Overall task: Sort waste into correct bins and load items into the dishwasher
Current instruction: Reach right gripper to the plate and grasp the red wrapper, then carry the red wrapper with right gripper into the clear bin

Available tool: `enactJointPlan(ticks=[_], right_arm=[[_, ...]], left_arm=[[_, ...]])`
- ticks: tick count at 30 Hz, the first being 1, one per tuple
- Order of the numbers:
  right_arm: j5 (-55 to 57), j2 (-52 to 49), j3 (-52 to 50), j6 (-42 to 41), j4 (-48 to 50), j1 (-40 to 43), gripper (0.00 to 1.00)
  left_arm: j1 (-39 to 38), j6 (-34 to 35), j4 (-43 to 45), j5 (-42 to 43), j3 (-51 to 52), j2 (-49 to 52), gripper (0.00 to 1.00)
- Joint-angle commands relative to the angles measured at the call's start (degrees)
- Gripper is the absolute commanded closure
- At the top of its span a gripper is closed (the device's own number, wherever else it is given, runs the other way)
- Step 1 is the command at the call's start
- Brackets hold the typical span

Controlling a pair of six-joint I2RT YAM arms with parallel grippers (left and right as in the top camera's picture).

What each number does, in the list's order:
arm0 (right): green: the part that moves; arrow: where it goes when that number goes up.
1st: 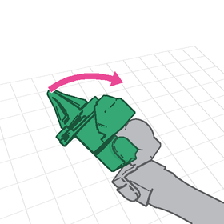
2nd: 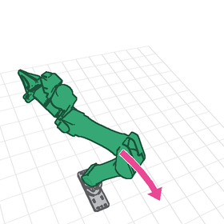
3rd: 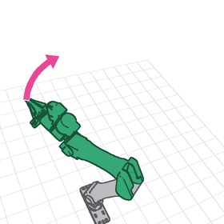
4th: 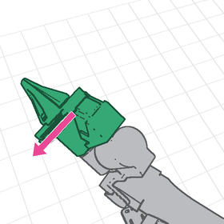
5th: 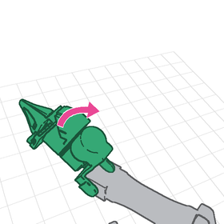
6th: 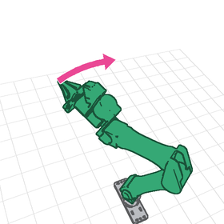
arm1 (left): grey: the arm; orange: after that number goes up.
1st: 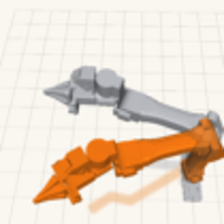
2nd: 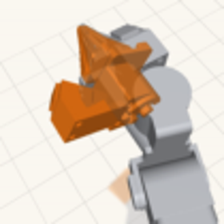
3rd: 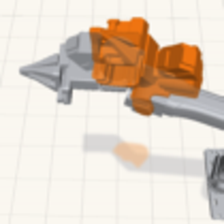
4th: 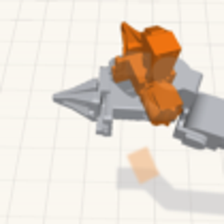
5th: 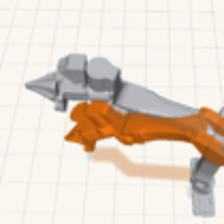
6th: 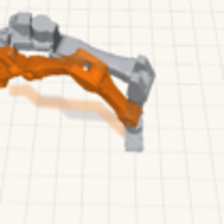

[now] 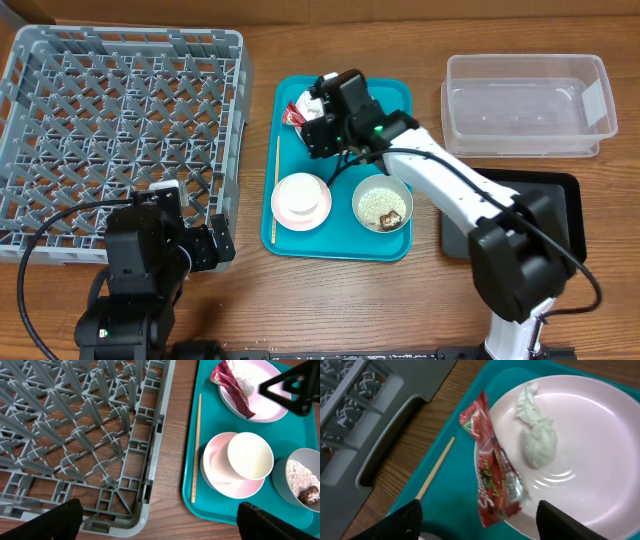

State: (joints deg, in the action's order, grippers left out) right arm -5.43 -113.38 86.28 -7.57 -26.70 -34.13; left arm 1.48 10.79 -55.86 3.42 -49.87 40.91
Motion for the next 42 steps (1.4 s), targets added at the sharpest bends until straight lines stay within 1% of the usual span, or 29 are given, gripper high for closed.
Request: enactJointPlan(ticks=[1, 4, 6, 8, 13, 15, 17, 20, 21, 23, 24, 26, 28, 29, 33, 36, 42], right_arm=[[-0.17, -2.49, 1.16, -1.64, 2.08, -1.20, 0.26], [-0.11, -4.92, 1.16, -2.75, 3.45, -1.55, 0.27], [0.35, -6.34, 1.16, -3.26, 3.93, -1.53, 0.31], [1.70, -7.37, 1.16, -4.76, 4.15, -1.55, 0.32], [2.93, -9.31, 1.16, -4.72, 5.40, -1.53, 0.34], [3.98, -9.51, 1.16, -4.74, 5.66, -1.53, 0.38], [4.59, -9.53, 1.16, -4.72, 5.66, -1.53, 0.44], [4.52, -9.53, 1.18, -4.79, 5.62, -1.53, 0.57], [4.55, -9.51, 1.22, -4.94, 5.70, -1.53, 0.59], [4.55, -9.40, 1.40, -4.92, 5.86, -1.53, 0.67], [4.52, -9.25, 1.64, -4.92, 5.70, -1.49, 0.75], [4.52, -8.72, 1.95, -4.90, 5.40, -1.42, 0.87], [4.52, -7.78, 1.95, -4.90, 5.35, -1.42, 0.94], [4.52, -7.15, 1.95, -4.90, 5.29, -1.42, 0.96], [4.55, -3.37, 1.95, -4.90, 4.11, -1.01, 0.96], [4.57, 1.27, 1.95, -4.90, 2.32, 0.50, 0.96], [5.11, 11.10, 1.95, -4.94, -1.55, 7.17, 0.96]], left_arm=[[-0.04, 1.05, -0.22, 0.68, -1.40, -0.13, 0.00], [-0.04, 1.05, -0.79, 0.68, -1.40, -0.13, 0.00], [-0.04, 1.05, -1.20, 0.70, -1.40, -0.13, 0.00], [-0.04, 1.07, -1.44, 0.70, -1.40, -0.13, 0.00], [-0.04, 1.05, -1.57, 0.68, -1.40, -0.13, 0.00], [-0.04, 1.05, -1.64, 0.70, -1.40, -0.13, 0.00], [-0.04, 1.05, -1.97, 0.68, -1.40, -0.13, 0.00], [-0.04, 1.05, -2.27, 0.68, -1.40, -0.13, 0.00], [-0.04, 1.05, -2.29, 0.68, -1.40, -0.13, 0.00], [-0.04, 1.05, -2.43, 0.68, -1.40, -0.13, 0.00], [-0.04, 1.05, -2.47, 0.70, -1.40, -0.13, 0.00], [-0.04, 1.07, -2.64, 0.70, -1.40, -0.13, 0.00], [-0.04, 1.07, -2.71, 0.70, -1.40, -0.13, 0.00], [-0.04, 1.07, -2.71, 0.70, -1.40, -0.13, 0.00], [-0.04, 1.05, -2.69, 0.68, -1.40, -0.13, 0.00], [-0.04, 1.07, -2.69, 0.68, -1.40, -0.13, 0.00], [-0.04, 1.07, -2.67, 0.68, -1.40, -0.13, 0.00]])
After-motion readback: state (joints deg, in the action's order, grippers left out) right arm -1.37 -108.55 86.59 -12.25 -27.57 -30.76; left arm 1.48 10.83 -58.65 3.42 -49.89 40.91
